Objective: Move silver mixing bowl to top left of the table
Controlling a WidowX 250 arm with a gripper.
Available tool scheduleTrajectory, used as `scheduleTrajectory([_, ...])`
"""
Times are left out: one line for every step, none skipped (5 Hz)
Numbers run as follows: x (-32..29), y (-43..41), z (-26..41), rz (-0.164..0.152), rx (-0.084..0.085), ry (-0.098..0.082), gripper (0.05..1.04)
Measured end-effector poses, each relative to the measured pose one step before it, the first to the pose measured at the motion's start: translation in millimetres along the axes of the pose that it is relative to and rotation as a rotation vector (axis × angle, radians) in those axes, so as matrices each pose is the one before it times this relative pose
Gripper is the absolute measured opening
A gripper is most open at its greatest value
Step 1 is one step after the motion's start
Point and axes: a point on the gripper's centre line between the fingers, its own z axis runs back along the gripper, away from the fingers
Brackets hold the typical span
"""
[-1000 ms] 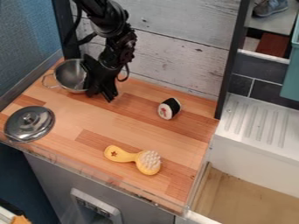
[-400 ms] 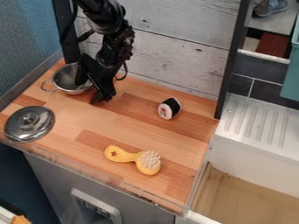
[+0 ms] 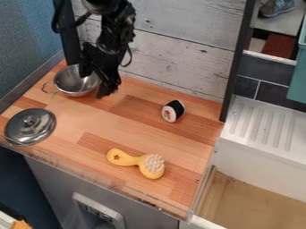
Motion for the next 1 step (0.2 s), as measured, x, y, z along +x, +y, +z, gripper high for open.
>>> scheduleTrajectory([-6.12, 5.72, 23.27, 0.0184, 0.0059, -0.0699, 1.000])
